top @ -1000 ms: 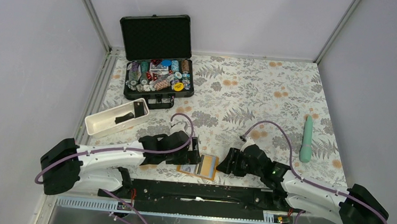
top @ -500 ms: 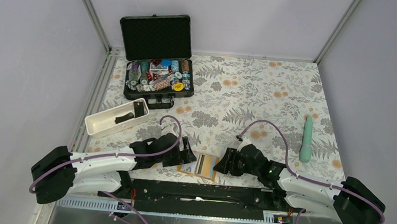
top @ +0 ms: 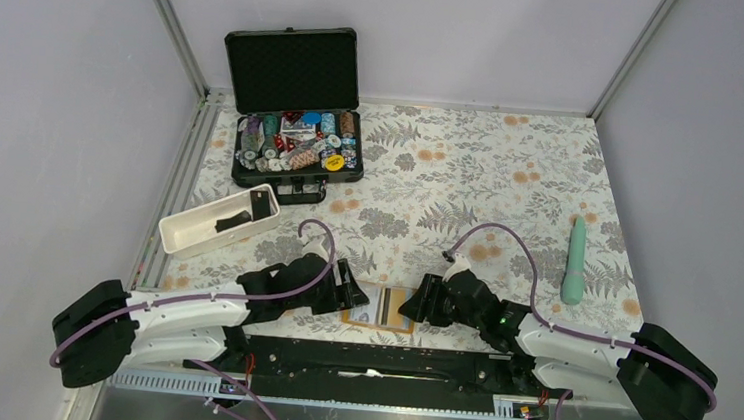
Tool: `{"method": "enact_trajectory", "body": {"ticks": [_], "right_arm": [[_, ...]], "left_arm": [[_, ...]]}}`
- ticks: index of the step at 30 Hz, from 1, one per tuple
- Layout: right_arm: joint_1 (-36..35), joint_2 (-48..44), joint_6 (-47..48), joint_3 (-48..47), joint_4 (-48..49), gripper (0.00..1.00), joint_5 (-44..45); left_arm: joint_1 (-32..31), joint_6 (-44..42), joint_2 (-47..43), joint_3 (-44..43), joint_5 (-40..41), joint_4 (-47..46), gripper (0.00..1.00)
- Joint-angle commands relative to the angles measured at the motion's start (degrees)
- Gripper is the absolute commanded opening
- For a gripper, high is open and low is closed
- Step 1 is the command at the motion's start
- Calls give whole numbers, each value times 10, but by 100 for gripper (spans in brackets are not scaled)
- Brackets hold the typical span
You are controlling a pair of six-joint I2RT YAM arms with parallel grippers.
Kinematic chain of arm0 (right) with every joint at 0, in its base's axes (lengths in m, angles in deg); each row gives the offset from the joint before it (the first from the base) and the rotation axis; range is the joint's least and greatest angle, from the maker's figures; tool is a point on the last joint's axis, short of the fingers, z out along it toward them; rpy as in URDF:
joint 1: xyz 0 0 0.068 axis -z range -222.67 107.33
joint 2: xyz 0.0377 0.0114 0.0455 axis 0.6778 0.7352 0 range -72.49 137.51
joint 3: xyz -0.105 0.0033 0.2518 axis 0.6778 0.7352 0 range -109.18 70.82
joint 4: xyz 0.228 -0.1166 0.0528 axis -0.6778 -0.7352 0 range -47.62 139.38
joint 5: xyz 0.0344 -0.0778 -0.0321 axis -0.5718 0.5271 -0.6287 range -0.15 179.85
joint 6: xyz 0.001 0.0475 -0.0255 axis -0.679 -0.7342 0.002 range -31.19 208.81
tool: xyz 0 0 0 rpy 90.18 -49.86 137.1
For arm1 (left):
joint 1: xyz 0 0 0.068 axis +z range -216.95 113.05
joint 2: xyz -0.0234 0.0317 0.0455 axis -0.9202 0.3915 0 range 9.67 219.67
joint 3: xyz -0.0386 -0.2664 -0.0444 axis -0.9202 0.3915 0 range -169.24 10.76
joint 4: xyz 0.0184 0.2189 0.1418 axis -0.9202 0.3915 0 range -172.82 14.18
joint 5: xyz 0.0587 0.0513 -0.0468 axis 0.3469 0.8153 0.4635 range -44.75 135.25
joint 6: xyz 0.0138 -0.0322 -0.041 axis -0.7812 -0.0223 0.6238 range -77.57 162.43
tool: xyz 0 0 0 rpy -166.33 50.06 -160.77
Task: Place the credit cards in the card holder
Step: Pick up the card holder from the center of the board.
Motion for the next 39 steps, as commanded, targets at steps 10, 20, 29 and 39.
{"method": "enact_trajectory", "body": {"ticks": [10,20,29,39], "right_arm": [[-5,8,4,11,-49,59,82],[-6,11,-1,13,-58,60,103],[-5,-40,-20,51,-9,48,73],[-5,-110,-43,100,23,0,69]], "left_arm": [[-7,-3,-32,-10,-19,-114,65],[-48,-31,59,-76,-31,-190,64],[-62,-33,103,-92,-34,-251,64],[-65,-25,162,-81,-56,-341,64]]}}
